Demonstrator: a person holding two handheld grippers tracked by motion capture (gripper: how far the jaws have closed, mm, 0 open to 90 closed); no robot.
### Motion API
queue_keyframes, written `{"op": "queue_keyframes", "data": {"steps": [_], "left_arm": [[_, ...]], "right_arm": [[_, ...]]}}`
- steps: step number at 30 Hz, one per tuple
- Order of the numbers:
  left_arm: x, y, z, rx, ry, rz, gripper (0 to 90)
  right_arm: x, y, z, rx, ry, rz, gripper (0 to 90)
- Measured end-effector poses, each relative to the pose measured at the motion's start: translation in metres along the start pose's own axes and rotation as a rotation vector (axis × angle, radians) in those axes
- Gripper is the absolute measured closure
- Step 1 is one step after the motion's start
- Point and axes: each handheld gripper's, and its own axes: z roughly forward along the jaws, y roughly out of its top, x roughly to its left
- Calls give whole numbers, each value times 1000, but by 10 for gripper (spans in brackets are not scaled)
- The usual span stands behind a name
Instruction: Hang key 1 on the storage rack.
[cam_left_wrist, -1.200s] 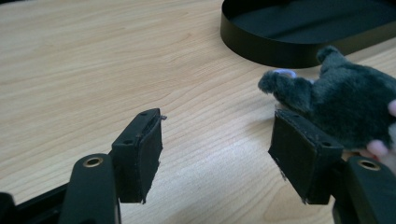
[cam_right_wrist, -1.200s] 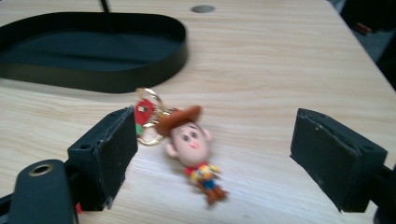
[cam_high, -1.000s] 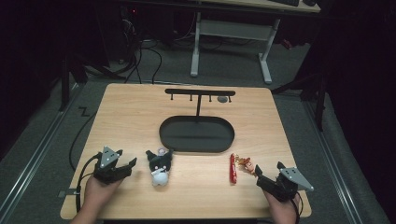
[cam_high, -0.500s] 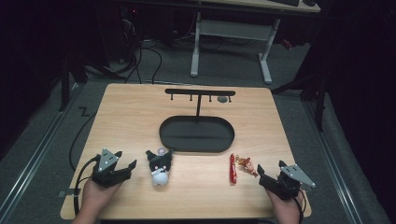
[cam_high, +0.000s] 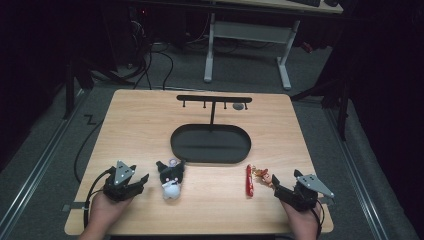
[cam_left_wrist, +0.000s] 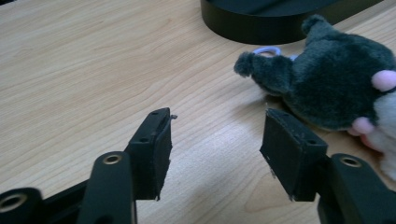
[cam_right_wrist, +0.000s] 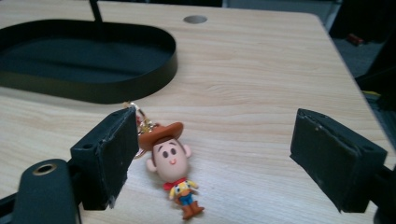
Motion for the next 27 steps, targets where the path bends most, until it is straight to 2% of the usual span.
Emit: {"op": "queue_keyframes", "data": {"steps": [2,3,6,8,11,13,16,19,21,23,24,25,27], "left_arm": [[3,1,-1,-15,-10,-25,452],[4,3,-2,-16,-17,-22,455],[5,4,-8,-40,-9,20,447],[7,4,-11,-48,-12,16,443],[10,-1,-14,-44,-22,0,435],[11,-5,-14,-23,-28,-3,421],[9,-9,-7,4,-48,4,412],[7,-9,-1,13,-61,-4,413],[4,-9,6,21,-79,-13,414],[2,-7,8,28,-80,10,415],[1,-5,9,31,-55,42,415],[0,-4,8,26,-45,57,415],[2,-2,4,2,-52,59,423]], "right_arm": [[2,0,2,23,14,-7,186],[3,-1,3,26,18,-12,196],[5,-1,3,53,38,-59,245],[5,-1,3,56,35,-67,249],[4,0,1,77,41,-61,277],[6,2,-3,85,48,-84,293],[12,9,-13,95,53,-112,302],[16,14,-15,108,70,-122,302],[24,18,-11,142,81,-146,296],[27,20,-7,168,87,-165,302],[28,20,-5,176,92,-173,324],[27,20,-4,190,105,-170,331],[26,20,0,234,115,-156,315]]}}
